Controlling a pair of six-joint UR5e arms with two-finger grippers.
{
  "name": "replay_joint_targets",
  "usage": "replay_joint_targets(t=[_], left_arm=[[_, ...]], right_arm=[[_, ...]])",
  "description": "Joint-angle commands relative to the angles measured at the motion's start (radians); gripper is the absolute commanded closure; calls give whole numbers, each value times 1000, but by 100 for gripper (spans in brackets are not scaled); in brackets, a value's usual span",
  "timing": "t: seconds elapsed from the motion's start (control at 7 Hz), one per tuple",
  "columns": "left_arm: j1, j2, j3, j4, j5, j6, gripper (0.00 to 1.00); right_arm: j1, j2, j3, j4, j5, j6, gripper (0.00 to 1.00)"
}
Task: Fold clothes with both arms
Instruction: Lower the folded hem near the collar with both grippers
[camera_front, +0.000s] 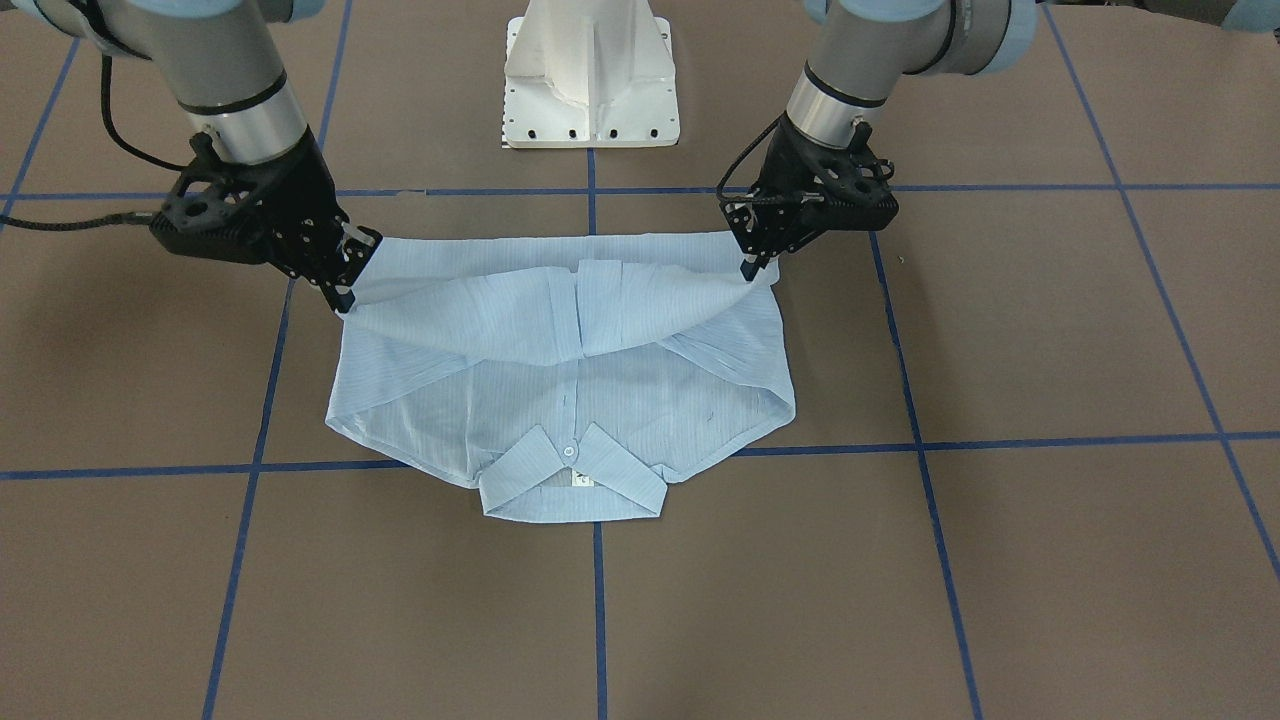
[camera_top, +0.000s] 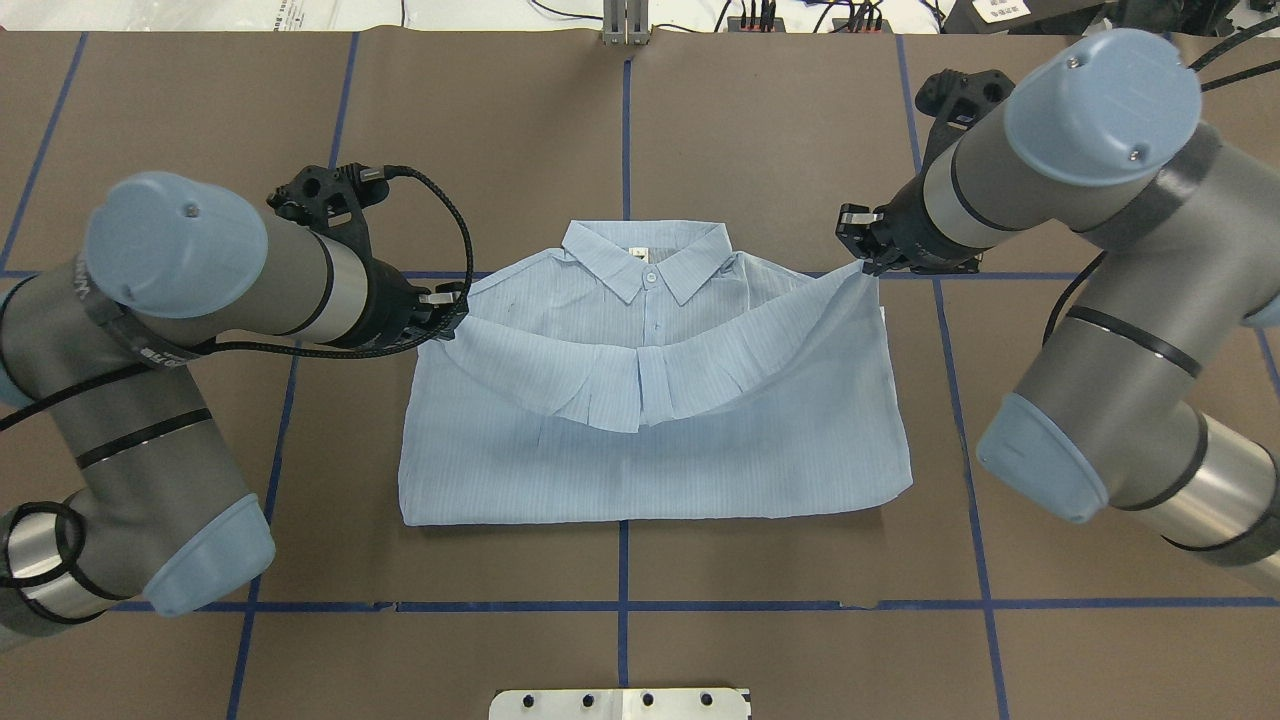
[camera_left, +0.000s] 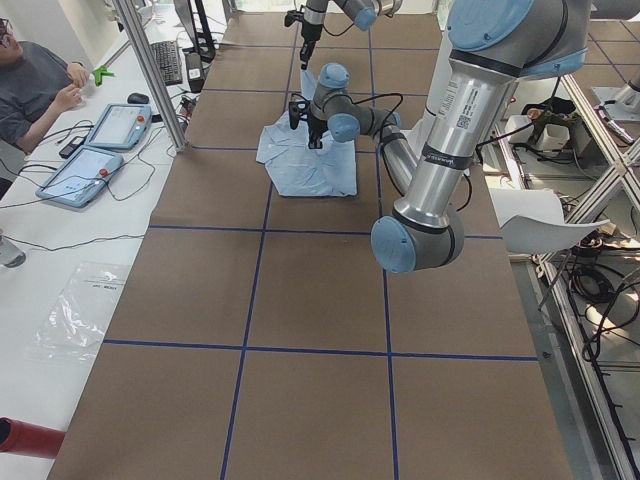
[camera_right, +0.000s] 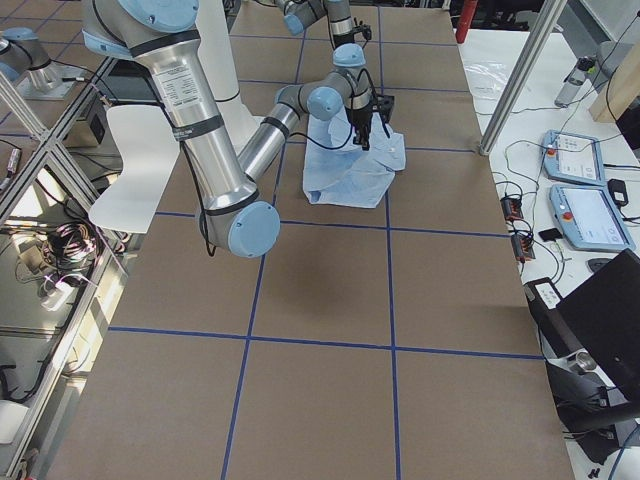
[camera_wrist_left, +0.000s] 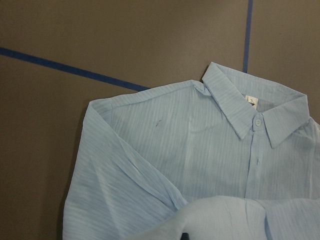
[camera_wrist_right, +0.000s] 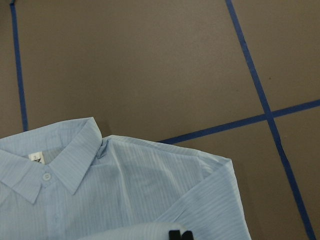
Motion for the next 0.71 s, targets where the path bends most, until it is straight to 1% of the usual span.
replay_joint_targets(t=[0.0, 0.14, 0.29, 0.57], left_arm=[[1, -21, 204, -169, 7, 10, 100], [1, -26, 278, -238, 7, 12, 100], [1, -26, 297, -262, 7, 12, 100], [0, -26, 296, -262, 6, 38, 100]], right_arm=[[-18, 1, -153, 121, -20, -1, 100], [-24, -2, -184, 138, -22, -3, 100], [-33, -6, -190, 141, -29, -3, 100], [-45, -17, -190, 141, -40, -4, 100]])
